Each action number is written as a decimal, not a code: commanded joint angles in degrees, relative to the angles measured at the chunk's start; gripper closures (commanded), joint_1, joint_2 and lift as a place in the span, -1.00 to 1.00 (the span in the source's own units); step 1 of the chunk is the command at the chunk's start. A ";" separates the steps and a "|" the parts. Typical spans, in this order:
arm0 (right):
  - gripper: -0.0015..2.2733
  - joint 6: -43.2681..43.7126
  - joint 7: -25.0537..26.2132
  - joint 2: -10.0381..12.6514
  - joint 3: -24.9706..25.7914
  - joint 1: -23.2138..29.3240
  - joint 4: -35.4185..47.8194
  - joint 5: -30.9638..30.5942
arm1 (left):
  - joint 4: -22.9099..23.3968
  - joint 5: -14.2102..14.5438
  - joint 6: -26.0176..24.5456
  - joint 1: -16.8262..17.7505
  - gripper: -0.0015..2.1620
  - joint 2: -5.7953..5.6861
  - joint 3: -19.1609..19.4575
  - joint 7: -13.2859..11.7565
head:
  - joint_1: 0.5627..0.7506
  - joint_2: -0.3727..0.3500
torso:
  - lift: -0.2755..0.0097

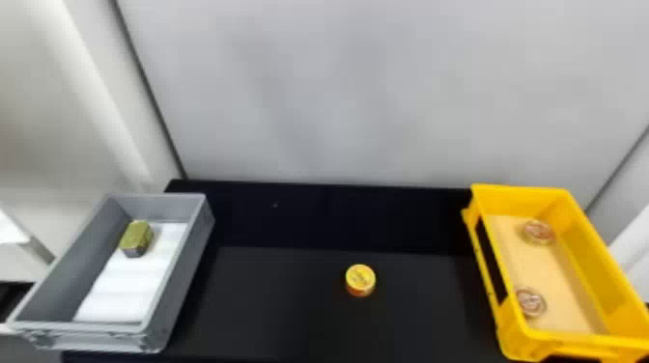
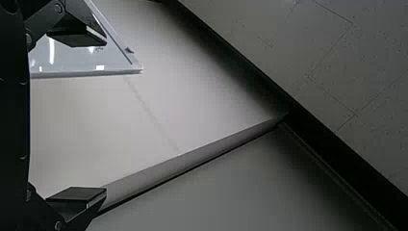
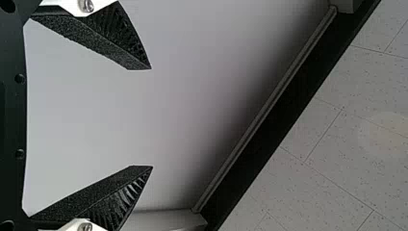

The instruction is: Pick up the round yellow can and place it in the yellow rectangular box

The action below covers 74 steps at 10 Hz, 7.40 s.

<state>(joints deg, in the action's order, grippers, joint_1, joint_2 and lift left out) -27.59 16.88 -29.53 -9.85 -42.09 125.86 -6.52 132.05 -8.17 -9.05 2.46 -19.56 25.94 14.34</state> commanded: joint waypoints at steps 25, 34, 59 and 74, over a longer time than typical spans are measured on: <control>-0.92 -35.54 -34.12 22.85 -16.97 0.25 -71.02 16.10 | -1.71 0.70 -0.18 2.20 -0.85 -0.40 -4.22 0.25 | 0.39 0.18 | 0.91; -0.92 -27.54 -39.13 27.07 -20.14 4.56 -77.78 13.64 | -2.41 0.70 0.26 3.43 -0.85 -0.22 -5.63 0.34 | 0.39 0.18 | 0.91; -0.31 -8.55 -38.07 29.26 -20.14 5.96 -88.77 10.57 | -2.76 0.26 2.11 2.81 -0.87 0.04 -6.07 -0.36 | 0.39 0.18 | 0.91; -0.31 -38.62 -39.66 15.47 5.45 11.06 -35.60 -11.77 | -0.83 0.09 -0.71 1.49 -0.87 -1.10 -4.40 -0.71 | 0.39 0.18 | 0.91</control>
<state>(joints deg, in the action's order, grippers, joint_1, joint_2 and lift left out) -65.73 -22.69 -12.53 -7.67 -31.05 89.02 -16.57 131.14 -8.09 -9.65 3.95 -20.54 21.50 13.66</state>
